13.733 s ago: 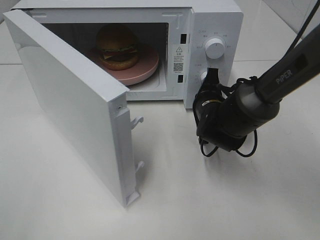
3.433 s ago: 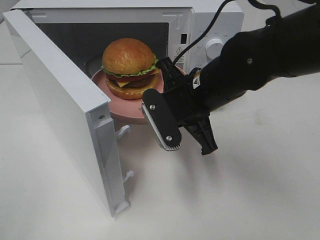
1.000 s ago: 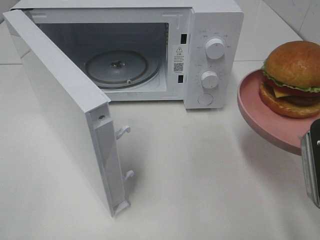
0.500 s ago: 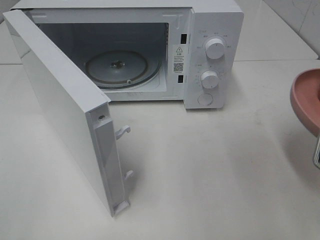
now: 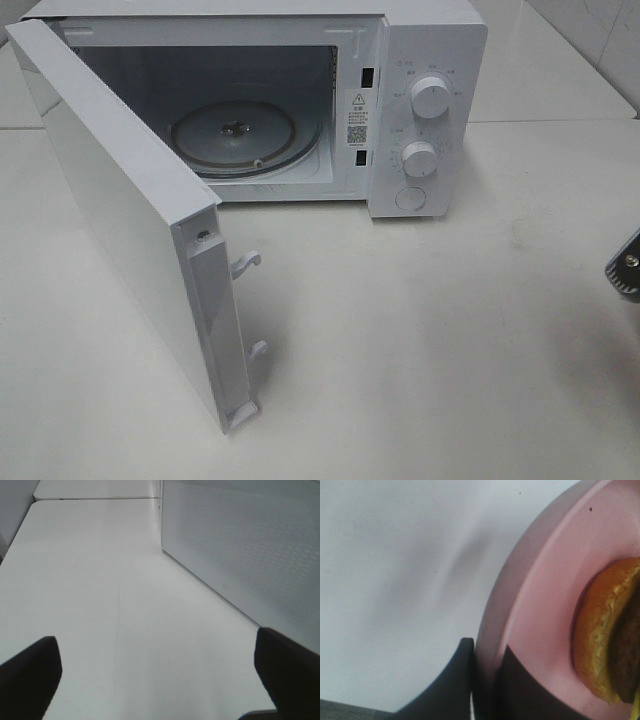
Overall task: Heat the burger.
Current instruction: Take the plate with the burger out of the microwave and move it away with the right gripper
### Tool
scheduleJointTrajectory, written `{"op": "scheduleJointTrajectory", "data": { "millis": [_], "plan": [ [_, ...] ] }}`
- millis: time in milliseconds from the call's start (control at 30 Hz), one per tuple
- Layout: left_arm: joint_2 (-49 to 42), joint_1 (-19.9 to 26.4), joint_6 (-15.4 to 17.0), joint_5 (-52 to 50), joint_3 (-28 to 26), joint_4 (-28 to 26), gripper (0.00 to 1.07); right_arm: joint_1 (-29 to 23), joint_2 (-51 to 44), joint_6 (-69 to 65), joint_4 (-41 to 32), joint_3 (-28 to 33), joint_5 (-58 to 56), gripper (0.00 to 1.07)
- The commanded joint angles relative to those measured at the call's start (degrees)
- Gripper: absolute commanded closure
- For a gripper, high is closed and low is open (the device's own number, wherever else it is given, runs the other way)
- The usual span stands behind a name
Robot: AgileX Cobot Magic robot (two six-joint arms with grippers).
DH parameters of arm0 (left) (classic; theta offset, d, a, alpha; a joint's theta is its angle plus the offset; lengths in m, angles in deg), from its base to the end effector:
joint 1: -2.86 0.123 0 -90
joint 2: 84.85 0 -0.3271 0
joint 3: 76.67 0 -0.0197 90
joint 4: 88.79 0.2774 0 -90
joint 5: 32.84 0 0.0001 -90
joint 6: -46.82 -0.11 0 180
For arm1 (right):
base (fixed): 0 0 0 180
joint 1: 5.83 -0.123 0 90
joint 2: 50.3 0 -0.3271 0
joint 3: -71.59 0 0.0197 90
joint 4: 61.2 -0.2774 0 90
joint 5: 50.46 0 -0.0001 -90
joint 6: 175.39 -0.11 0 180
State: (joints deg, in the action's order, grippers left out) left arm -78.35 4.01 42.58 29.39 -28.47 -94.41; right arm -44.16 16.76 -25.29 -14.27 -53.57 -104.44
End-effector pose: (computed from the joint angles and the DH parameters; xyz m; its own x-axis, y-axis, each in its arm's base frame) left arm -0.0120 -0.0098 0.2869 -0.4492 0.0191 -0.8932 0.0700 0.9974 -0.0139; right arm 0.1511 0.0365 0.2086 -0.7424 -0.6277 -0.2342 -0.4110 0.7027 -0.5807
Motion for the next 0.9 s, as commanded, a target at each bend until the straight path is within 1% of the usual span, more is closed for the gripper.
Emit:
{"op": "scheduleJointTrajectory", "data": {
  "millis": [33,67,100,167,267,333,367,433,467,500,533,567,600,667,900],
  "plan": [
    [-0.86,0.17,0.00,-0.80,0.23,-0.17,0.08,0.23,2.92,-4.93,4.87,-0.46,-1.20,1.07],
    [-0.86,0.17,0.00,-0.80,0.23,-0.17,0.08,0.23,5.33,-8.94,5.67,-0.46,-1.20,1.07],
    [-0.86,0.17,0.00,-0.80,0.23,-0.17,0.08,0.23,5.33,-8.94,5.67,-0.46,-1.20,1.07],
    [-0.86,0.17,0.00,-0.80,0.23,-0.17,0.08,0.23,9.34,-14.09,6.13,-1.38,-1.20,1.07],
    [-0.86,0.17,0.00,-0.80,0.23,-0.17,0.08,0.23,11.75,-17.07,6.42,-2.29,-1.20,1.07],
    [-0.86,0.17,0.00,-0.80,0.23,-0.17,0.08,0.23,15.76,-21.49,7.10,-3.55,-1.20,1.07],
    [-0.86,0.17,0.00,-0.80,0.23,-0.17,0.08,0.23,15.76,-21.49,7.10,-3.55,-1.20,1.07],
    [-0.86,0.17,0.00,-0.80,0.23,-0.17,0.08,0.23,19.71,-24.98,7.39,-4.64,-1.03,1.07],
    [-0.86,0.17,0.00,-0.80,0.23,-0.17,0.08,0.23,19.71,-24.98,7.39,-4.64,-1.03,1.07],
    [-0.86,0.17,0.00,-0.80,0.23,-0.17,0.08,0.23,22.57,-26.99,7.68,-5.10,-0.46,1.07],
    [-0.86,0.17,0.00,-0.80,0.23,-0.17,0.08,0.23,22.57,-26.99,7.68,-5.10,-0.46,1.07],
    [-0.86,0.17,0.00,-0.80,0.23,-0.17,0.08,0.23,25.10,-28.99,8.37,-5.33,0.69,1.07],
    [-0.86,0.17,0.00,-0.80,0.23,-0.17,0.08,0.23,25.10,-28.99,8.37,-5.33,0.69,1.07],
    [-0.86,0.17,0.00,-0.80,0.23,-0.17,0.08,0.23,28.53,-31.86,9.11,-5.79,2.29,1.06],
    [-0.86,0.17,0.00,-0.80,0.23,-0.17,0.08,0.23,34.55,-38.04,10.54,-5.84,5.90,1.05]
  ]
}}
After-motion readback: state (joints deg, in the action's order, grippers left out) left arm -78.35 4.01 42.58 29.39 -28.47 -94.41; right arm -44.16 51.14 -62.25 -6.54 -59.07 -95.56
